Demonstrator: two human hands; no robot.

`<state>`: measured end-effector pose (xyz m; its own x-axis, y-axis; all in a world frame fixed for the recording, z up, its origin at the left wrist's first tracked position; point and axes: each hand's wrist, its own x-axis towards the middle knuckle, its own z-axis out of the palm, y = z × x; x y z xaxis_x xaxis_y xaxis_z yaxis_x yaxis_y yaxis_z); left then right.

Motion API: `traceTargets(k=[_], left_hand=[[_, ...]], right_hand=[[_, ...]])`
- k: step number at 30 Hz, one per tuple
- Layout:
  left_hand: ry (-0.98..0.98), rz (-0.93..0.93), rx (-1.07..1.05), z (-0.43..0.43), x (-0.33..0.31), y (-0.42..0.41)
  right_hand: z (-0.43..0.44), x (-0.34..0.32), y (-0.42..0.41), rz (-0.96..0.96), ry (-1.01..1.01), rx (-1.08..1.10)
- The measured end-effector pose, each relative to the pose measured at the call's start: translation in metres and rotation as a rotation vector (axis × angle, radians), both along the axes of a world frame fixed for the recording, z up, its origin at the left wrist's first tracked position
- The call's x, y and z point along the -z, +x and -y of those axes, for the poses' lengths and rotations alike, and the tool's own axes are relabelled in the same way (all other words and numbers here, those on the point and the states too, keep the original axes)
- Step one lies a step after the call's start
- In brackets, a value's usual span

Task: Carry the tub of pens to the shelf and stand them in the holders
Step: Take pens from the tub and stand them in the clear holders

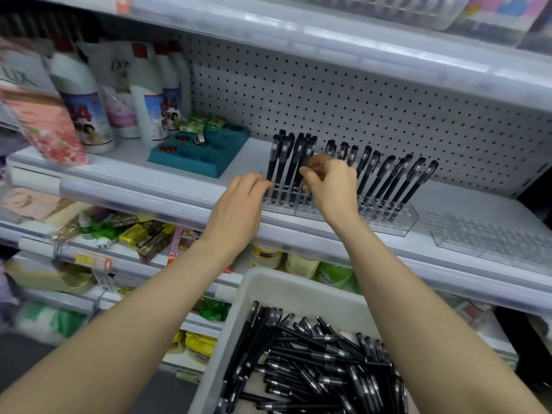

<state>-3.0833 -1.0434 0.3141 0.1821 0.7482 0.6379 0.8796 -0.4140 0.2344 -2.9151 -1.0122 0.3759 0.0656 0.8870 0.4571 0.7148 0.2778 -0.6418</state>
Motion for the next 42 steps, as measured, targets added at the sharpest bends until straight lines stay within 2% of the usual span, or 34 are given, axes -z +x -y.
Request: traceTargets(k=[12,17,23,27,36,42], left_hand=[[0.01,-0.017,0.061,0.036,0.019,0.012],[-0.045,-0.051,0.219,0.063,0.059,0.038],[-0.215,-0.086,0.233,0.075,0.093,0.057],[-0.23,-0.064,0.234,0.073,0.099,0.058],[-0.277,-0.072,0.229,0.078,0.096,0.058],[-0.31,-0.084,0.226,0.08,0.093,0.057]], right_hand=[[0.046,0.02,0.027,-0.072,0.054,0.001],[0.096,0.067,0.058,-0.035,-0.091,-0.043],[0.137,0.126,0.091,0.223,-0.386,-0.022],[0.142,0.148,0.103,0.401,-0.637,0.001],[0.141,0.149,0.103,0.308,-0.947,-0.245],[0.14,0.136,0.105,0.277,-0.829,-0.215]])
